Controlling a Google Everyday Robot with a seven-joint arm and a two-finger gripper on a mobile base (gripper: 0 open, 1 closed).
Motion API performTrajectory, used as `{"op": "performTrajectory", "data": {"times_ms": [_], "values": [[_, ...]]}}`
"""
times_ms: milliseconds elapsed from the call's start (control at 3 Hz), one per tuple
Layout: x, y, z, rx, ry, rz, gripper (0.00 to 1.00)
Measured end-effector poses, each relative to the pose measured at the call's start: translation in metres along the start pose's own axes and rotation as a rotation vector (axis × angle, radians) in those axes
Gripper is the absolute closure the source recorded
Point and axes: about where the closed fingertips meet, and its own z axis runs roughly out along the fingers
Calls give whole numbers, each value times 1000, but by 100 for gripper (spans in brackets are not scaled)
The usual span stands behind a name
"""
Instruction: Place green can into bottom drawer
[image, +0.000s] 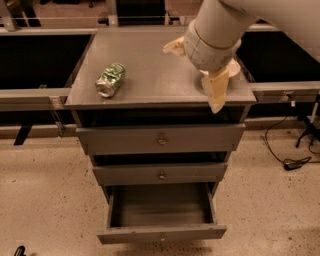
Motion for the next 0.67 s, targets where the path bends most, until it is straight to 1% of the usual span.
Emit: {"op": "performTrajectory", "data": {"times_ms": [333, 667], "values": [[-10, -44, 11, -54, 8, -177, 0], [-28, -87, 35, -109, -17, -366, 0]]}}
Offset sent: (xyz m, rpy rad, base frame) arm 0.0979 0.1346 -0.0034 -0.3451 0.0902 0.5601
